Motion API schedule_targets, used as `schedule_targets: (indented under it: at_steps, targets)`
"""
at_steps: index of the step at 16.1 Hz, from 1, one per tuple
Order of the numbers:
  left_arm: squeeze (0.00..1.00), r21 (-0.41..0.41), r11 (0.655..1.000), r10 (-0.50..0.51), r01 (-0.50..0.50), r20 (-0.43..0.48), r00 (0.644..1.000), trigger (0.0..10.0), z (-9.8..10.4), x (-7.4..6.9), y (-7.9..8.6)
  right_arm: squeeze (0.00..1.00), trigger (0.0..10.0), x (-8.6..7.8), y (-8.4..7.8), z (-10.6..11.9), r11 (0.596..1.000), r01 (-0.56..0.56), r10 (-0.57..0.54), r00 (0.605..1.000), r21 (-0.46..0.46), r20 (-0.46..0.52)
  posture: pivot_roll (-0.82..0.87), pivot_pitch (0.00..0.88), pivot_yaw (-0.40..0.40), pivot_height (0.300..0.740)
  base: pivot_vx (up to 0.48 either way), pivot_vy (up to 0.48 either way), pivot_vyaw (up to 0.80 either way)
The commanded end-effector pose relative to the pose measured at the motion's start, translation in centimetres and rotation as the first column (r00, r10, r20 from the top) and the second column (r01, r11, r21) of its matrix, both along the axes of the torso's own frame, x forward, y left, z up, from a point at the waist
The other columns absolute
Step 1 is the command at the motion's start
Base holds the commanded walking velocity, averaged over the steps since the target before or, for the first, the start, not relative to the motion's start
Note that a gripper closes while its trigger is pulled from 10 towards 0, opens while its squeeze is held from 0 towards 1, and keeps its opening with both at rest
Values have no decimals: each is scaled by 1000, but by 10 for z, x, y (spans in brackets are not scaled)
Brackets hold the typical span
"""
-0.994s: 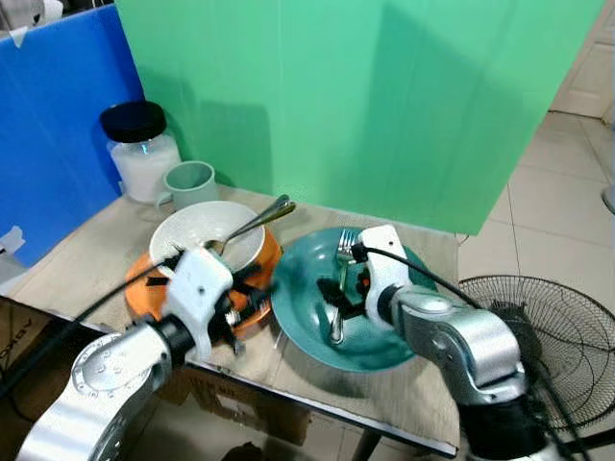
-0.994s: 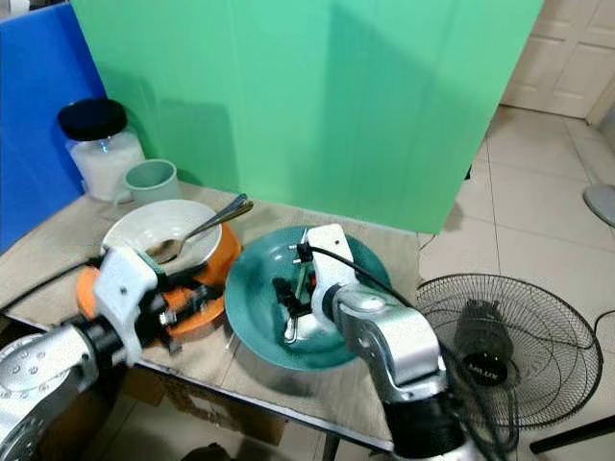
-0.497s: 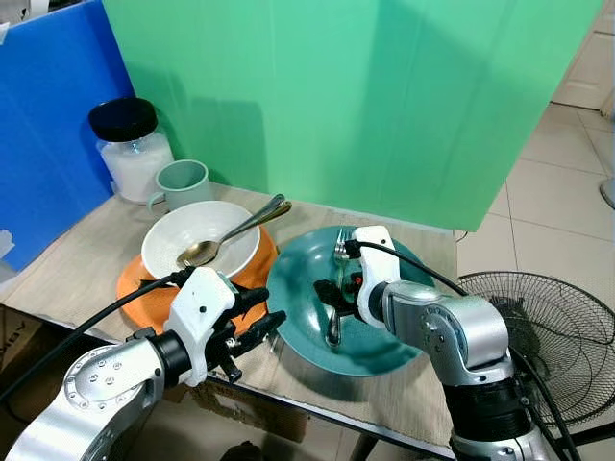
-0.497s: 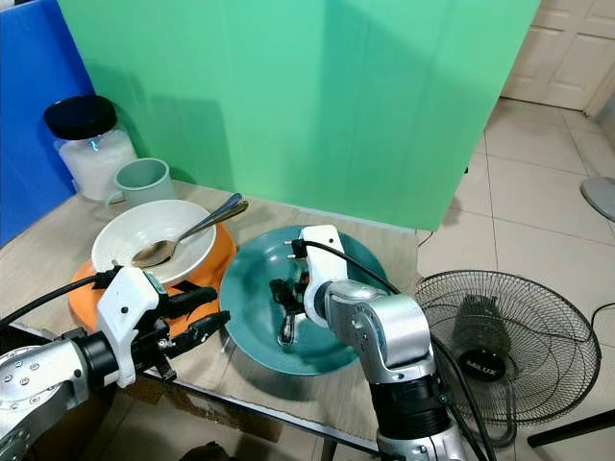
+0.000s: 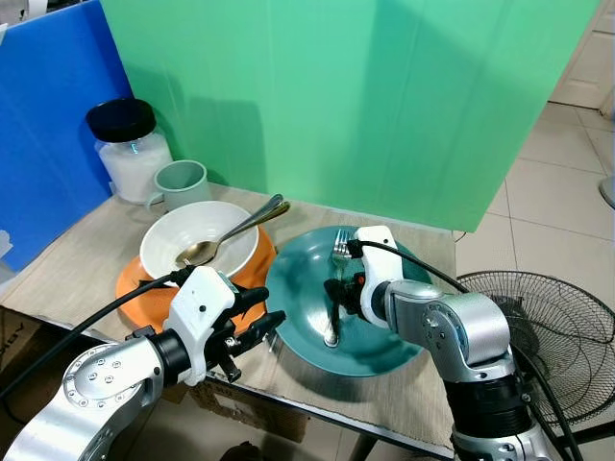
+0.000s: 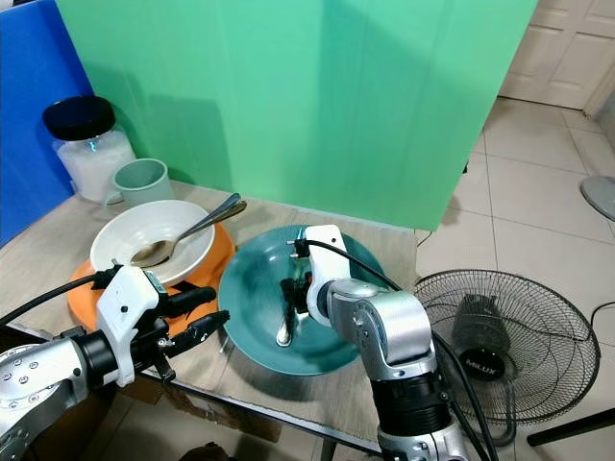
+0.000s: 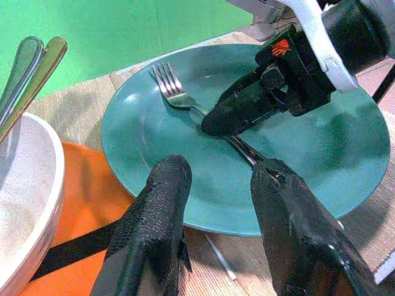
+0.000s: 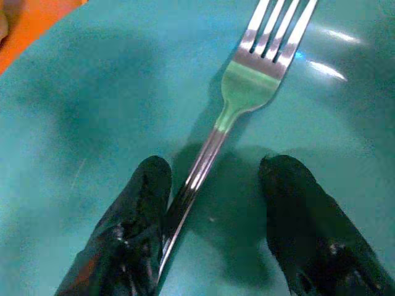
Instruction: Setting the table
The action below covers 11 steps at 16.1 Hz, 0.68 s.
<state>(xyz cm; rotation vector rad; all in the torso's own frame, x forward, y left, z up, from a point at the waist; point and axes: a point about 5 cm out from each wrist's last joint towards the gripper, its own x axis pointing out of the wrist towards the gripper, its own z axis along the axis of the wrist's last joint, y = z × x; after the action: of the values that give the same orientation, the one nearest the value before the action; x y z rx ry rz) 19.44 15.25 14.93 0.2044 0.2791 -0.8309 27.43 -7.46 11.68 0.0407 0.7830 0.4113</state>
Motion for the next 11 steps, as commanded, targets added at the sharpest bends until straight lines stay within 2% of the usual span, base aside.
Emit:
schedule_targets:
  at_steps: [1,11]
  targets:
    - [0,6,1000,-15,15,0,1000,10000,0,0,0,0,0,-2,-1,-3,1000,-5,4,1000,-17,-29,225,0,2,727,0,0,0]
    - [0,6,1000,-13,13,5,1000,10000,-8,1,1,0,0,-1,-2,-1,1000,-15,15,1000,-25,-1,213,0,-1,727,0,0,0]
